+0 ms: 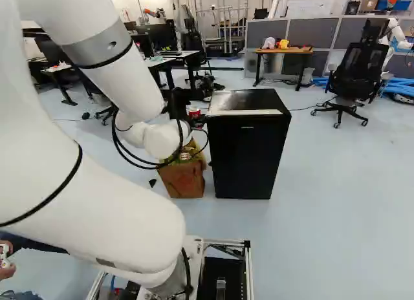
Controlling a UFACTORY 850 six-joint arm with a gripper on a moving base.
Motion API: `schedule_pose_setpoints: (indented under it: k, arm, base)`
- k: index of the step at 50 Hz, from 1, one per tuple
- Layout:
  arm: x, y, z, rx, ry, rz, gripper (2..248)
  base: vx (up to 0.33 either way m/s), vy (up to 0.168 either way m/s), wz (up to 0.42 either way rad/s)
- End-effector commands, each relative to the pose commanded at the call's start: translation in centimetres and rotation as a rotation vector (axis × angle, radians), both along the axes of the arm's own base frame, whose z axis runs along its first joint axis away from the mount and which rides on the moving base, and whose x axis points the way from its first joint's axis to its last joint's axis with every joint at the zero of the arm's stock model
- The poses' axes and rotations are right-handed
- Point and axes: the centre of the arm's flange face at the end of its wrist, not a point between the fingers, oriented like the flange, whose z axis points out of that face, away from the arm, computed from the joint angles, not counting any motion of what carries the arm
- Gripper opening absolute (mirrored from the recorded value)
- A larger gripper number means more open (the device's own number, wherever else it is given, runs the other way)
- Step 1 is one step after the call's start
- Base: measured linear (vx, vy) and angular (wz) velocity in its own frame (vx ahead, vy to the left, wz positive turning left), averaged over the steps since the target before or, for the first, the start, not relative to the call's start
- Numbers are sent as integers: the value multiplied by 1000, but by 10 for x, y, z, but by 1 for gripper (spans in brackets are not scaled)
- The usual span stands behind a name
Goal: Grab a drink from the fridge
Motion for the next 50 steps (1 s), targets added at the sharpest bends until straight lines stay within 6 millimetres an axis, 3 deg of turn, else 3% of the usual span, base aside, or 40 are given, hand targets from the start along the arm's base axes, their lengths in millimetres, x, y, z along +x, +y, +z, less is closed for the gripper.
schedule_pose_setpoints:
  k: [25,50]
  arm:
    - [-34,10,-13,1,9,20,100]
    - [-42,12,-17,1,11,25,100]
  base:
    - [0,0,0]
    - [0,0,0]
